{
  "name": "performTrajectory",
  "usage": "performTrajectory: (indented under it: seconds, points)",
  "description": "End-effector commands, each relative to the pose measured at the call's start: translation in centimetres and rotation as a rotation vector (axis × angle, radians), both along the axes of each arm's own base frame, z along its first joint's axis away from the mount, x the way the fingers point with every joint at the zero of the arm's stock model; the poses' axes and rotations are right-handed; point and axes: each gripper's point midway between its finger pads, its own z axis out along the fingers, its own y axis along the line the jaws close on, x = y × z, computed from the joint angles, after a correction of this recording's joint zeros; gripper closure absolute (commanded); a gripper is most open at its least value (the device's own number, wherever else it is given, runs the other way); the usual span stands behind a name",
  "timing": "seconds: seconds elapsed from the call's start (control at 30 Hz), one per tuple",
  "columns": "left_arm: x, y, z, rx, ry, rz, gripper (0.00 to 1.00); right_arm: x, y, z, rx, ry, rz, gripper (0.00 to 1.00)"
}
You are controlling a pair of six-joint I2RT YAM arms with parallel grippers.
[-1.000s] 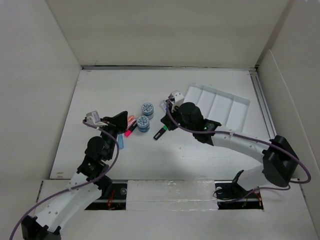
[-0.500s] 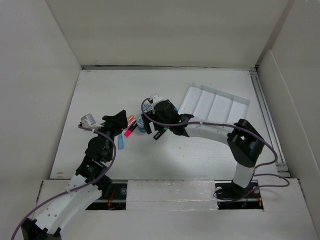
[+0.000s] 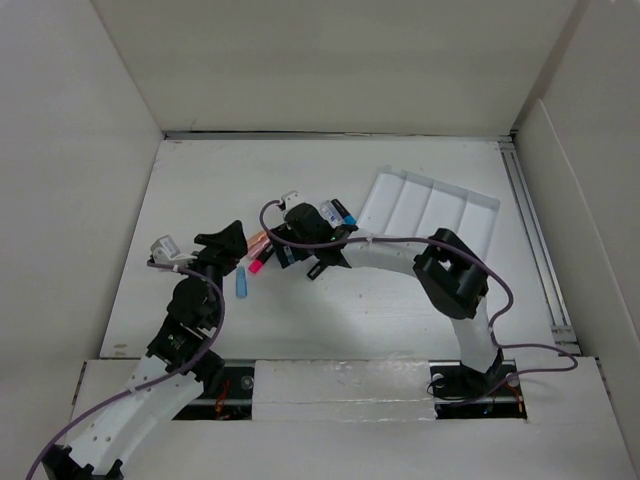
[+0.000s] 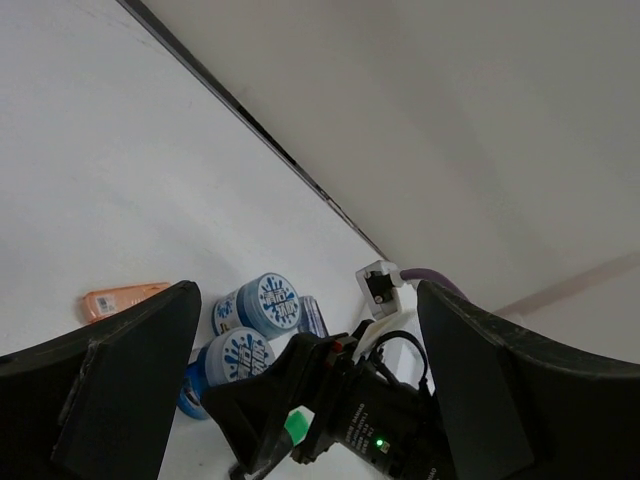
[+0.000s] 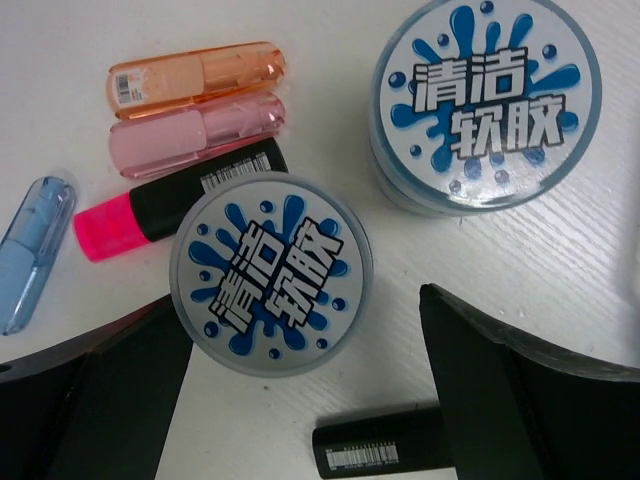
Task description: Organize the desk
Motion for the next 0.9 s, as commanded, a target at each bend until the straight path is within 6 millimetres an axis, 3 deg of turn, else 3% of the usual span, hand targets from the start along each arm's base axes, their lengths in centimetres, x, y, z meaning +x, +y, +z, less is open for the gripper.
performTrajectory:
  seconds: [0.0, 0.3, 0.33, 0.4, 0.43, 0.47, 0.6, 0.63, 0.7, 0.73, 0.83, 0.87]
  points:
    - [-0.4, 0.1, 2.0, -0.04, -0.06, -0.002, 0.14, 1.8, 2.1, 3.0, 0.051, -0.079, -0.004, 0.04]
    - [-0.4, -0.1, 1.9, -0.04, -0.062, -0.01, 0.14, 1.8, 2.9, 2.9, 0.042, -0.097, -0.019, 0.11]
    - [-0.4, -0.1, 1.7, -0.037, -0.051, -0.011, 0.14, 1.4, 3.2, 3.0, 0.041, -0.101, -0.013, 0.21]
    - [-0.5, -0.2, 2.0, -0.043, -0.057, -0.02, 0.14, 1.4, 2.9, 3.3, 0.037, -0.105, -0.024, 0.29]
    - [-0.6, -0.2, 2.2, -0.049, -0.071, -0.021, 0.14, 1.5, 2.8, 3.7, 0.044, -0.112, -0.033, 0.48]
    - [-0.5, -0.2, 1.8, -0.041, -0.065, -0.019, 0.14, 0.9, 3.0, 4.0, 0.05, -0.11, -0.023, 0.53]
    - [-0.6, -0.4, 2.0, -0.041, -0.064, -0.033, 0.14, -0.1, 3.1, 7.1, 0.111, -0.125, 0.002, 0.58]
    - [-0.6, -0.4, 2.2, -0.043, -0.073, -0.035, 0.14, -0.3, 2.9, 9.4, 0.147, -0.145, -0.001, 0.58]
    - [-0.4, -0.4, 1.8, -0.04, -0.069, -0.03, 0.14, -0.6, 2.7, 11.9, 0.199, -0.17, 0.003, 0.58]
    - [-0.5, -0.4, 1.7, -0.035, -0.059, -0.029, 0.14, -1.0, 2.1, 14.1, 0.23, -0.196, 0.005, 0.58]
    - [-0.5, -0.8, 2.2, -0.035, -0.075, -0.049, 0.14, -0.4, -0.1, 16.7, 0.259, -0.235, -0.022, 0.58]
    - [-0.4, -0.9, 1.9, -0.03, -0.074, -0.054, 0.14, -0.1, -1.2, 18.5, 0.289, -0.256, -0.039, 0.58]
